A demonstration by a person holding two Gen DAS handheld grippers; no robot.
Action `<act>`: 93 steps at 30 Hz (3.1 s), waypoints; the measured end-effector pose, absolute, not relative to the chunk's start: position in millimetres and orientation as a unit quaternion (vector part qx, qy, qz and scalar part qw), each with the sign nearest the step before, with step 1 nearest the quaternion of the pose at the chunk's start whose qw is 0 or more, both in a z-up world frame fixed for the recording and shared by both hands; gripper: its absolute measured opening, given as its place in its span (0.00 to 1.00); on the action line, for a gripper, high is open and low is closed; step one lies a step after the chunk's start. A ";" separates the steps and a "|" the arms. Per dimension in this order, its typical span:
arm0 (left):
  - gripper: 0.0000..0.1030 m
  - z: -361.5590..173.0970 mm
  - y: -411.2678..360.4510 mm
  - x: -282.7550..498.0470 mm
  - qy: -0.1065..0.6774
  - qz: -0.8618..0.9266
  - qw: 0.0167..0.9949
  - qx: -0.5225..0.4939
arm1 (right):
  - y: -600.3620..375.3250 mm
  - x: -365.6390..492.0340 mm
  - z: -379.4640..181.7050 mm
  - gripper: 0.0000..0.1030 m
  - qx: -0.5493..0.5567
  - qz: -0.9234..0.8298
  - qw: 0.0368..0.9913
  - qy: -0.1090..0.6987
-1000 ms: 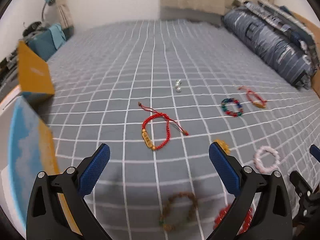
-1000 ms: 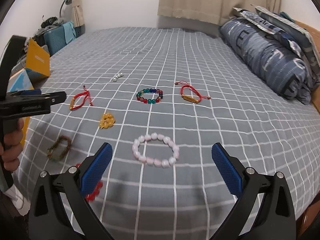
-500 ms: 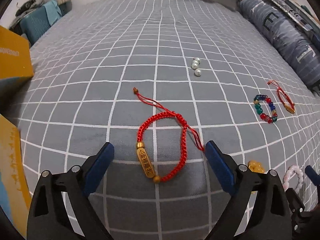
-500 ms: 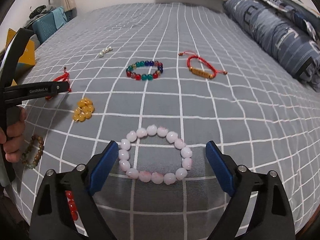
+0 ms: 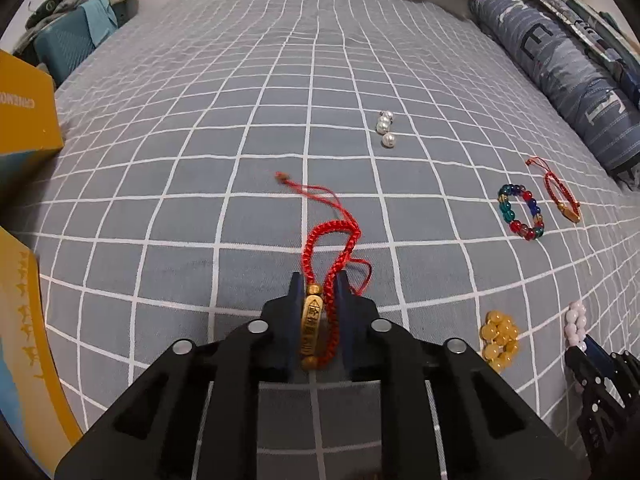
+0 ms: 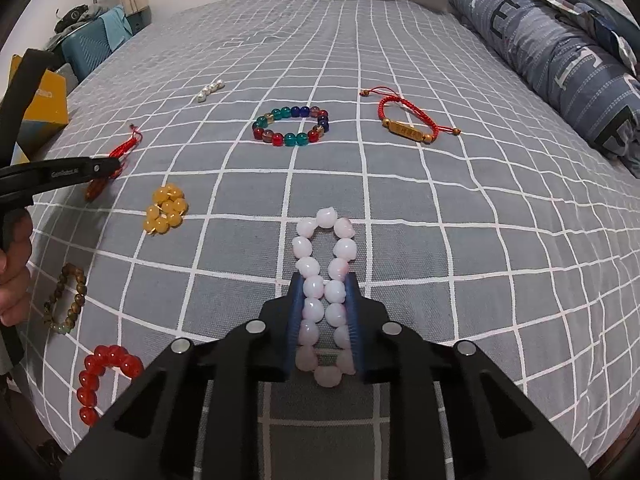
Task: Organize jewelry
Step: 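Grasp the red cord gold-charm bracelet with left tool while right tool grasps pink-white bracelet, then carry both held bracelets over to the open white box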
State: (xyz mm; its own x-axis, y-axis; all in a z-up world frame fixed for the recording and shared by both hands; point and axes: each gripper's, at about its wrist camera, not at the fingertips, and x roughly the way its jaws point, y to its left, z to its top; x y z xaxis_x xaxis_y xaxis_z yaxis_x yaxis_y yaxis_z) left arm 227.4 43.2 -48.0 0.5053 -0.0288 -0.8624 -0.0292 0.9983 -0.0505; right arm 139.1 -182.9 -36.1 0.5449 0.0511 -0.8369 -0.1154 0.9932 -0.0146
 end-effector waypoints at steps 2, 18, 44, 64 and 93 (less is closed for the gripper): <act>0.12 -46.3 41.0 225.1 0.498 -0.005 0.867 -0.026 | -183.1 138.7 -34.8 0.19 -0.033 0.045 0.879 0.474; 0.11 -24.2 40.5 212.2 0.480 -0.021 0.877 -0.015 | -181.0 133.9 -17.0 0.09 -0.036 0.046 0.888 0.456; 0.12 32.8 34.5 175.4 0.440 -0.026 0.898 0.005 | -174.7 126.4 40.7 0.09 -0.039 0.047 0.913 0.403; 0.12 98.8 117.4 111.5 0.405 0.027 0.914 -0.014 | -93.3 139.1 104.8 0.10 -0.046 0.103 0.932 0.344; 0.12 108.1 342.3 -39.5 0.393 0.251 0.879 -0.095 | 200.6 56.3 159.1 0.09 -0.125 0.344 0.888 0.280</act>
